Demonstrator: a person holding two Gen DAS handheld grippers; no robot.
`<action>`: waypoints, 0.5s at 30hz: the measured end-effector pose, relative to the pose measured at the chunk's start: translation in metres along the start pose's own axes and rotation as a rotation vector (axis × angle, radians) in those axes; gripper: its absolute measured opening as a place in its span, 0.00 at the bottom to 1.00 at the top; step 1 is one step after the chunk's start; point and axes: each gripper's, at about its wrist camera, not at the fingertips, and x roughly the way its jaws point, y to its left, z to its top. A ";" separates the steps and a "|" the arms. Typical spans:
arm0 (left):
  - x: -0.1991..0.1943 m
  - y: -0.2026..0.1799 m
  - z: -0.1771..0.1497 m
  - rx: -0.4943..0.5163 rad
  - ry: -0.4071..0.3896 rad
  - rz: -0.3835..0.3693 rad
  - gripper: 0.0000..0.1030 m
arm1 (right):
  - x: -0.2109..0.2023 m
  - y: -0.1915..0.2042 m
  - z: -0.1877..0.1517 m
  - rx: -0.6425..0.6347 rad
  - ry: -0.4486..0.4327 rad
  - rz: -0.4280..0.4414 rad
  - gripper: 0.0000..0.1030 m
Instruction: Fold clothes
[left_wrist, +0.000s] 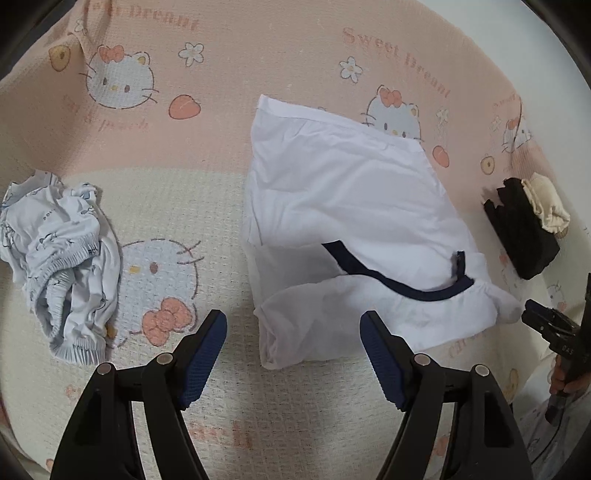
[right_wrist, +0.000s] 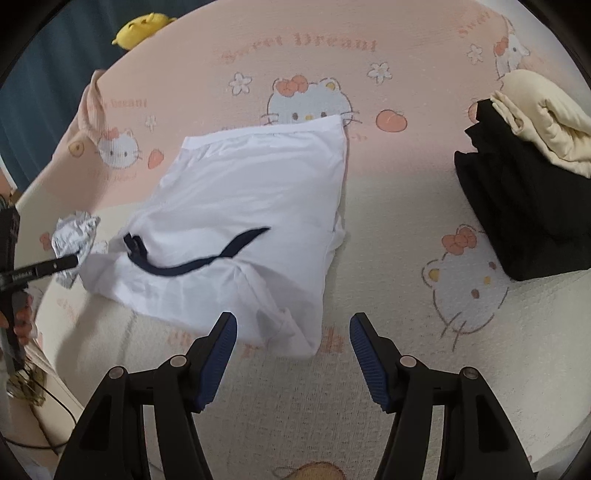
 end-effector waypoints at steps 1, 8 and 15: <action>0.001 0.000 -0.001 0.003 -0.002 0.005 0.71 | 0.001 0.002 -0.001 -0.015 0.000 -0.011 0.61; 0.008 0.003 -0.009 0.020 -0.025 0.038 0.62 | 0.014 0.010 -0.003 -0.053 0.037 -0.020 0.31; 0.026 0.011 -0.012 -0.017 0.036 0.052 0.15 | 0.026 0.014 0.000 -0.035 0.031 -0.009 0.07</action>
